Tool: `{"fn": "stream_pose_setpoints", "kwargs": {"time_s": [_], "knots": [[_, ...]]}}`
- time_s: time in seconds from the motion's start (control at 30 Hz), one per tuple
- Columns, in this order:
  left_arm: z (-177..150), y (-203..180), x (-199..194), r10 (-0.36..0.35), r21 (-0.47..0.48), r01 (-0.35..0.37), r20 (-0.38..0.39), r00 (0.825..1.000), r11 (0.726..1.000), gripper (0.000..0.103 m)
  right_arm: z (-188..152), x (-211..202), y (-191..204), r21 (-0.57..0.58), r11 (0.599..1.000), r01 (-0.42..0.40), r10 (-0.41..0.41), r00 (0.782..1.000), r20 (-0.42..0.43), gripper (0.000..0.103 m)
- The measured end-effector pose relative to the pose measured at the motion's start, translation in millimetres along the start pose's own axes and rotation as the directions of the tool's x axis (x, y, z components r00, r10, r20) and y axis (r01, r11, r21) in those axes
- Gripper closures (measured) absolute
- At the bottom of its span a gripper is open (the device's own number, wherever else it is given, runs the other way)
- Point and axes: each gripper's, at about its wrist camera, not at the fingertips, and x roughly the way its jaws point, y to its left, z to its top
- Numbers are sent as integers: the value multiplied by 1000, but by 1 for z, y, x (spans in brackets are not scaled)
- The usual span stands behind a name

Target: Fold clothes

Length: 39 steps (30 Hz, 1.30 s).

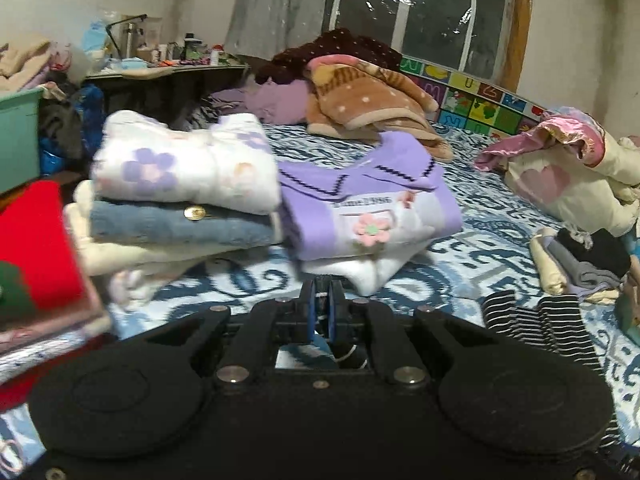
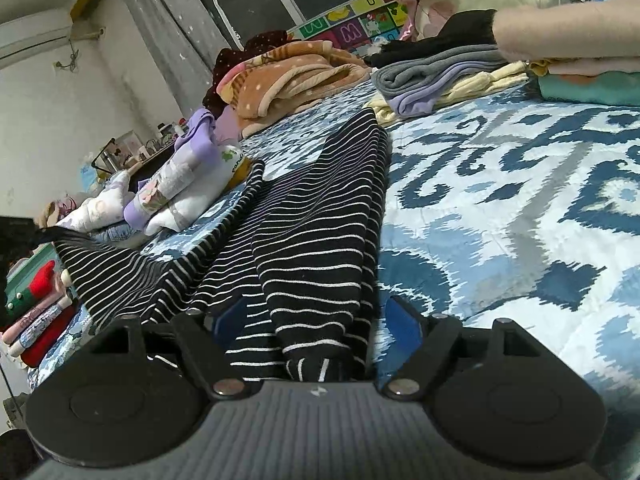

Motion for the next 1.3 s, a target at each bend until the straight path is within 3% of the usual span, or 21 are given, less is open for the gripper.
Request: {"fn": "stream_pose_setpoints", "kwargs": {"time_s": [0.6,0.67,0.7,0.77,0.87,0.9,1.03,1.17,1.23,1.3], "knots": [[-25,66,-2,83,-24,-83,17,996,996,99,-3,0,3,-31,999,10,-10,1000,-1,26],[-40,75,14,140,-19,-141,-35,990,990,96,-3,1,3,-36,999,12,-12,1000,-2,26],[-50,78,26,188,-6,-189,-83,979,982,86,-3,1,3,-40,999,13,-13,1000,-2,26],[-68,82,43,266,14,-268,-179,947,963,82,-3,1,4,-47,999,16,-16,1000,-3,26],[-80,85,28,252,-89,-270,-174,952,959,62,-3,0,4,-43,999,12,-12,1000,-1,26],[-83,84,20,251,-119,-272,-163,954,955,61,-2,0,3,-38,999,9,-9,1000,-1,26],[-90,61,1,183,-191,-210,-149,972,959,61,-2,1,6,-50,999,15,-15,1000,0,26],[-87,8,-7,2,-272,-38,-134,991,962,60,3,-6,7,-35,999,-2,3,1000,17,26],[-92,-27,-6,-112,-312,66,-131,985,948,55,9,-12,4,-3,1000,-29,29,999,38,26],[-102,-61,-3,-215,-340,161,-126,968,927,46,14,-19,-2,42,997,-66,64,996,63,26]]}}
